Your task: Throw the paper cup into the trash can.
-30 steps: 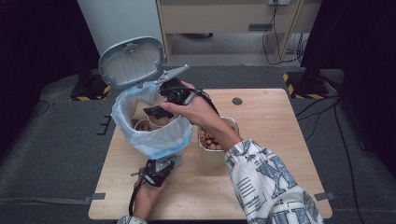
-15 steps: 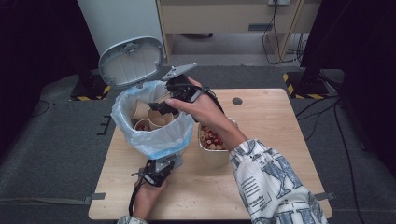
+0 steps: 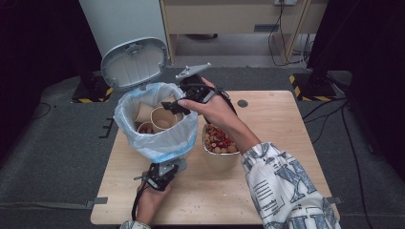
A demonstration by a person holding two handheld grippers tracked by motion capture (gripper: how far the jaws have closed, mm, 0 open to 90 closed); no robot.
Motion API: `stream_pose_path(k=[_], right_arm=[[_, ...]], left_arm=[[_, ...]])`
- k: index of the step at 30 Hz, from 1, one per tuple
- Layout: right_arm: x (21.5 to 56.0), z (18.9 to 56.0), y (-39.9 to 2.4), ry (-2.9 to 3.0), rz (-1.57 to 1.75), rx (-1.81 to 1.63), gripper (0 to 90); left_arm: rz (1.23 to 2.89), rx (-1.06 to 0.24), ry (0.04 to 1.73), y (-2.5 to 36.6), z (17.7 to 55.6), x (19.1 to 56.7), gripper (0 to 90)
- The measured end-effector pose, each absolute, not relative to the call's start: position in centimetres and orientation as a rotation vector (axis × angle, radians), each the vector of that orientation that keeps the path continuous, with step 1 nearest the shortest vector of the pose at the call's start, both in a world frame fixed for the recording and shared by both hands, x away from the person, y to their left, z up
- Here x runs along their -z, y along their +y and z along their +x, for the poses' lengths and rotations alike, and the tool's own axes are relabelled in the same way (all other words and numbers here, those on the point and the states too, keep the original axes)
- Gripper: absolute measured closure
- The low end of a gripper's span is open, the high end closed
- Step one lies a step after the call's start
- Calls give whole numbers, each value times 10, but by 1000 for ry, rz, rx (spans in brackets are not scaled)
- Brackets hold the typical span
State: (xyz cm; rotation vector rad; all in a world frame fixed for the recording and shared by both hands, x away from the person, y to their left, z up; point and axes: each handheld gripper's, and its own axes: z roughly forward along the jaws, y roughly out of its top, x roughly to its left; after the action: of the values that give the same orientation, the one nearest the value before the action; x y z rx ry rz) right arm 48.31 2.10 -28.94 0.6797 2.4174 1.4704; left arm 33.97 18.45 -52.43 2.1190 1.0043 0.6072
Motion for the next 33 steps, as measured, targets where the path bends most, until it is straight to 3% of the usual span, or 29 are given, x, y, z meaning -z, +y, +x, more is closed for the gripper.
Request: stream_pose_path(k=[33], right_arm=[[292,492,-40,2323,777,-1419,97]], left_arm=[[2118,-607,1005,185,340,524,898]])
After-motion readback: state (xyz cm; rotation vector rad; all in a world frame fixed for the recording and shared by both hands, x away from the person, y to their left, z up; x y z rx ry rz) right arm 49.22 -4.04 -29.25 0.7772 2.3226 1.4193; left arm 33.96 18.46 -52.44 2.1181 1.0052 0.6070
